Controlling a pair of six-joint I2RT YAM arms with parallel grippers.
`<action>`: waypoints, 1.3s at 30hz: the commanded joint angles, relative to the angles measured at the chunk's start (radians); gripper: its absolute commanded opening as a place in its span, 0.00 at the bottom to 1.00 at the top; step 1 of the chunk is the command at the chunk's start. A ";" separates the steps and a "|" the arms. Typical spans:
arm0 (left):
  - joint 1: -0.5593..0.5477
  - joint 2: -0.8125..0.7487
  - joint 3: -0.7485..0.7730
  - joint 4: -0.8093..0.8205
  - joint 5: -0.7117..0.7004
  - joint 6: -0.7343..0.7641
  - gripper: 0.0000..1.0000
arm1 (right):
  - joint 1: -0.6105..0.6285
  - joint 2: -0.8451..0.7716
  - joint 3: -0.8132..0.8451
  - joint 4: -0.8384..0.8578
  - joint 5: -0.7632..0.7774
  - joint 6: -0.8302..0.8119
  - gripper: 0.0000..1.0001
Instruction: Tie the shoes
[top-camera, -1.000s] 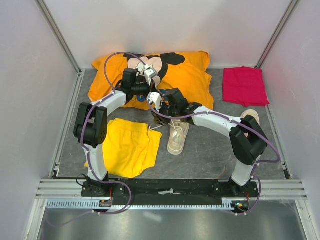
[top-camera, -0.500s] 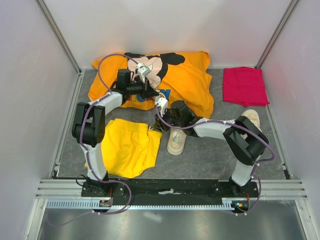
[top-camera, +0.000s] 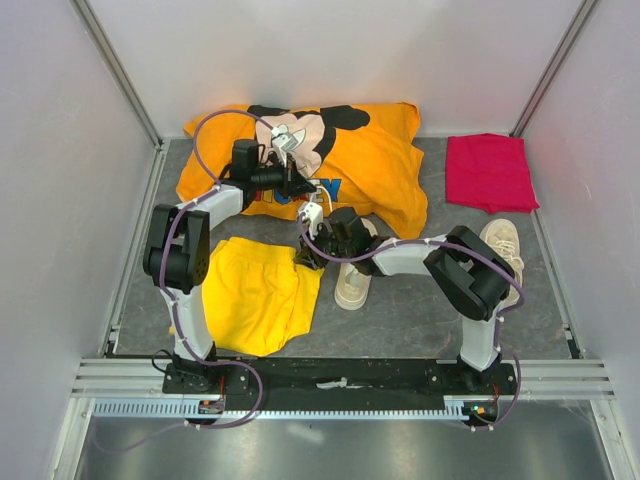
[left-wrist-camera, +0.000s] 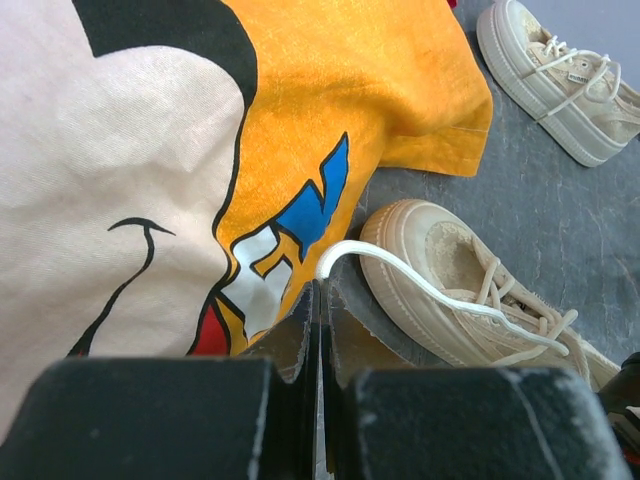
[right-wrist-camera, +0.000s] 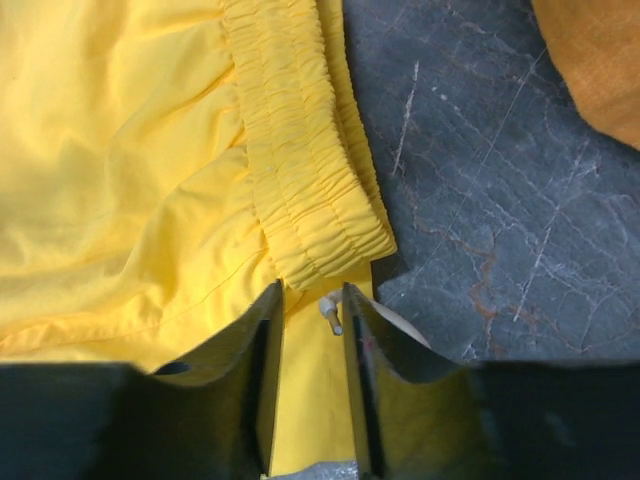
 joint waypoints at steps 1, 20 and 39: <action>0.004 0.010 -0.015 0.045 0.032 -0.031 0.01 | -0.002 0.010 0.053 0.077 0.008 0.035 0.31; 0.001 -0.205 -0.115 -0.162 0.154 0.165 0.02 | -0.223 -0.357 0.046 -0.329 -0.222 0.069 0.00; 0.123 -0.493 -0.306 -0.914 -0.155 1.026 0.01 | -0.338 -0.591 -0.039 -0.708 -0.345 -0.117 0.00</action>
